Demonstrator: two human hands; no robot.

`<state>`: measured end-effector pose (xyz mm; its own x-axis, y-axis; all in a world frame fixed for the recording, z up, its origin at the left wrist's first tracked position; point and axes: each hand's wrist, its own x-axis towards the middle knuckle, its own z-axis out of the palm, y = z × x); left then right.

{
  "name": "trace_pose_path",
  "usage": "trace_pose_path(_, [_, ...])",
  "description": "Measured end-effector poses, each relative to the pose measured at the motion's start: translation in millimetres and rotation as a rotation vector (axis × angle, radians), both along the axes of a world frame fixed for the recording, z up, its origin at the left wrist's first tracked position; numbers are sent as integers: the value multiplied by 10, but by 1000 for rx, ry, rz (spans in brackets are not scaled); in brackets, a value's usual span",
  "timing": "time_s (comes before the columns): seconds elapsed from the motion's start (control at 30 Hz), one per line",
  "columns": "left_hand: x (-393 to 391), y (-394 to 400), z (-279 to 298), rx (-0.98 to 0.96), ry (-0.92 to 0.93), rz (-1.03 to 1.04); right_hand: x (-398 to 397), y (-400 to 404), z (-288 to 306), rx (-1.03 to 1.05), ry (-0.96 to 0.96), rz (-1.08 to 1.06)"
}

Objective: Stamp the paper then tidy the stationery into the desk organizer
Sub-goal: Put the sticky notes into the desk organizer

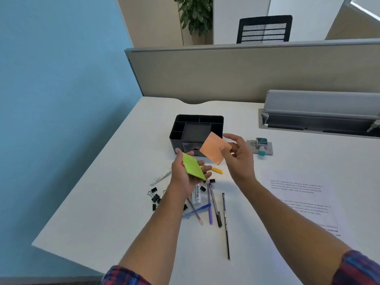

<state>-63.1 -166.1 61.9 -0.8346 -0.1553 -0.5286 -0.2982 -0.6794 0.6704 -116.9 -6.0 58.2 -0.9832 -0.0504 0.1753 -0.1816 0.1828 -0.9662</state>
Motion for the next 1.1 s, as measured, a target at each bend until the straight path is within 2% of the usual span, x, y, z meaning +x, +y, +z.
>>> trace_pose_path(0.17, [-212, 71, 175, 13, 20, 46, 27, -118, -10, 188, 303, 245])
trace_pose_path(0.37, [-352, 79, 274, -108, -61, 60, -32, -128, -6, 241, 369, 373])
trace_pose_path(0.47, [-407, 74, 300, -76, -42, 68, -124, -123, 38, 296, 414, 382])
trace_pose_path(0.67, [-612, 44, 341, -60, 35, 40, -496, -113, 167, 312, 393, 252])
trace_pose_path(0.9, [-859, -83, 398, -300, -25, 74, -1081, -167, 352, 280, 315, -44])
trace_pose_path(1.1, [-1047, -308, 396, -404, -47, 58, -1466, -193, 417, 515, 354, -89])
